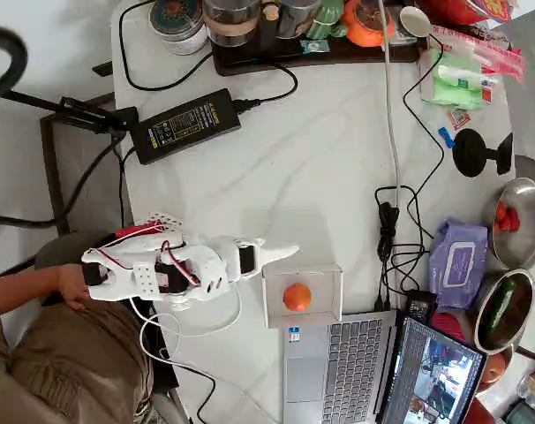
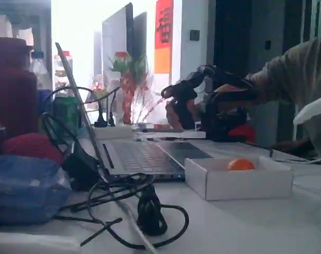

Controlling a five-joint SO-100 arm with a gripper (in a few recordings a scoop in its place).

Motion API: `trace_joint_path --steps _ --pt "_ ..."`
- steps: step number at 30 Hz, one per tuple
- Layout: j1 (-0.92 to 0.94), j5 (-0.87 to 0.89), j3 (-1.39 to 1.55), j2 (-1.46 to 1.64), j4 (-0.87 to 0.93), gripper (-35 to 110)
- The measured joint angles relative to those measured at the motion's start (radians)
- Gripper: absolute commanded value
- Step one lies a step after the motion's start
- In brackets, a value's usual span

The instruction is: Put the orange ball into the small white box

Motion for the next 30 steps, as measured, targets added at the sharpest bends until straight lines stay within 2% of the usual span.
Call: trace_joint_path --steps 10,20,30 --pt "-0.081 0.009 0.071 0.011 0.002 31" --pt "-0.083 0.014 0.074 0.0 -0.005 -1" --pt "-0.084 0.002 0.107 0.006 -0.005 -1"
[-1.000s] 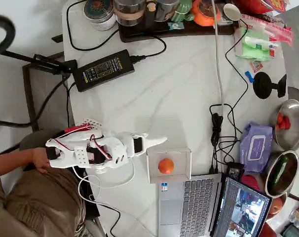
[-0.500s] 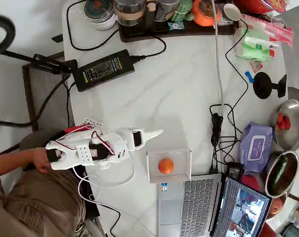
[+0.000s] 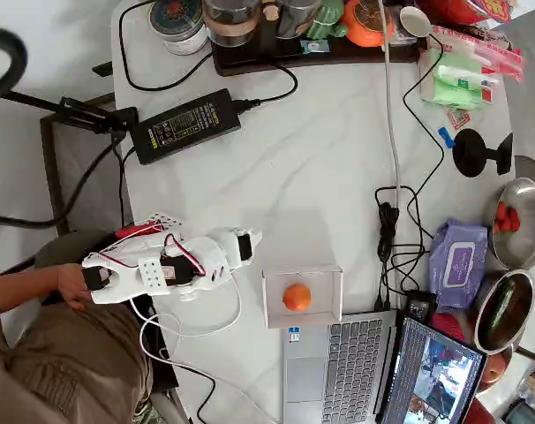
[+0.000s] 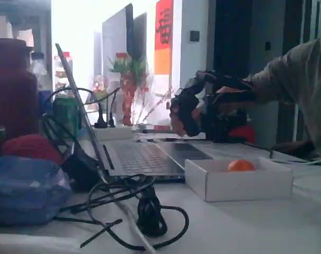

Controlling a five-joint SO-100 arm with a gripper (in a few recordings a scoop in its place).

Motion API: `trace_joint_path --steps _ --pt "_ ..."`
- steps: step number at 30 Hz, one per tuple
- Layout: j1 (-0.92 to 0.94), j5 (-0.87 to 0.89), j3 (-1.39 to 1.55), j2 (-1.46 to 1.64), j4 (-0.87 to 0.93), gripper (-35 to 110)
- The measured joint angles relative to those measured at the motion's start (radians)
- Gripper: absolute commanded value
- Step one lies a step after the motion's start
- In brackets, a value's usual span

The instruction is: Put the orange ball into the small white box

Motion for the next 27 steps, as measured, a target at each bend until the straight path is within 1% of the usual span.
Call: trace_joint_path --steps 27 --pt "0.005 0.0 0.0 0.003 0.006 -1"
